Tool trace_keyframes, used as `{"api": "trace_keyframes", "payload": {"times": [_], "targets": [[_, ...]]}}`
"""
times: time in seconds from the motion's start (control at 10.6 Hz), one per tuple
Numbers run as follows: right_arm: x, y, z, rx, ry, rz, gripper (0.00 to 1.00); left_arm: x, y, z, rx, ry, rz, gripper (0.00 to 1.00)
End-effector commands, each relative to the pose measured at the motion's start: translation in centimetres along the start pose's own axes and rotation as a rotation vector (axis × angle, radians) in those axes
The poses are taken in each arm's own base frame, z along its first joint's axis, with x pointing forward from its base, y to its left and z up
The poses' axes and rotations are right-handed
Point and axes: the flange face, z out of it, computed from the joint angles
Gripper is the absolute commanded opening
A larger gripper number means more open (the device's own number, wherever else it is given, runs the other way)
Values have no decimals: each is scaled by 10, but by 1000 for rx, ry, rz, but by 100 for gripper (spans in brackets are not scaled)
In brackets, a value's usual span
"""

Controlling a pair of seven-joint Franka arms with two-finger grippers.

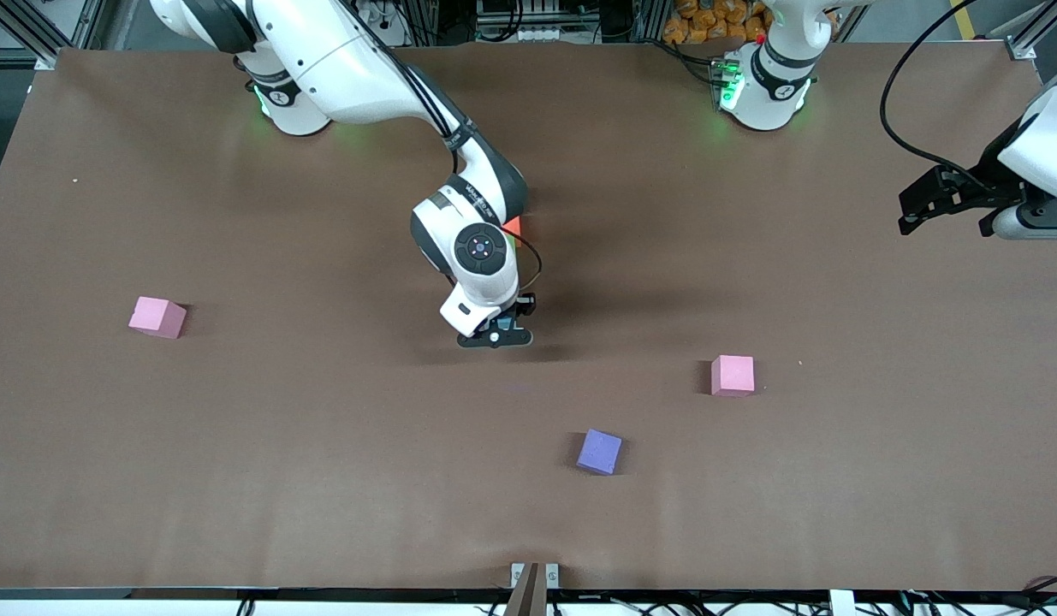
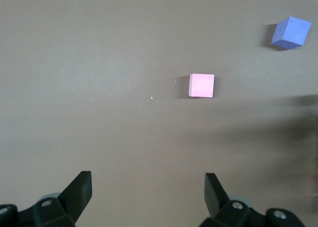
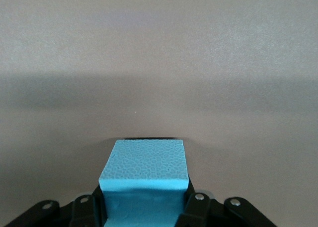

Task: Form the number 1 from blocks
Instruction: 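Lower the cyan cube next to the red cube with the right gripper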

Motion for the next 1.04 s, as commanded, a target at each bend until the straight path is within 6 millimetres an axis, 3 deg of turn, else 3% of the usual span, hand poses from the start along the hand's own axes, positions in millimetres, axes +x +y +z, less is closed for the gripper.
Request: {"api": "trace_keyframes", "payload": {"times": [0.0, 0.09, 0.19, 0.38, 0.56, 0.75, 0.94], "targets": [[-3, 0, 7, 0, -15, -11, 0, -2, 10, -7, -13, -6, 25, 100], [-3, 0, 8, -2, -17, -20, 0, -2, 10, -6, -9, -7, 27, 100], [-3, 0, 9, -1, -18, -29, 27, 0, 9, -2, -10, -15, 33, 100], [0, 2, 6, 10, -20, -10, 100, 2, 9, -1, -8, -12, 38, 100], [9, 7, -5, 21, -4, -12, 100, 1, 11, -3, -12, -10, 42, 100], [24, 20, -29, 36, 16, -20, 100, 1, 9, -1, -10, -15, 45, 100], [42, 47, -79, 28, -15, -37, 100, 1, 9, 0, -10, -18, 45, 100]]}}
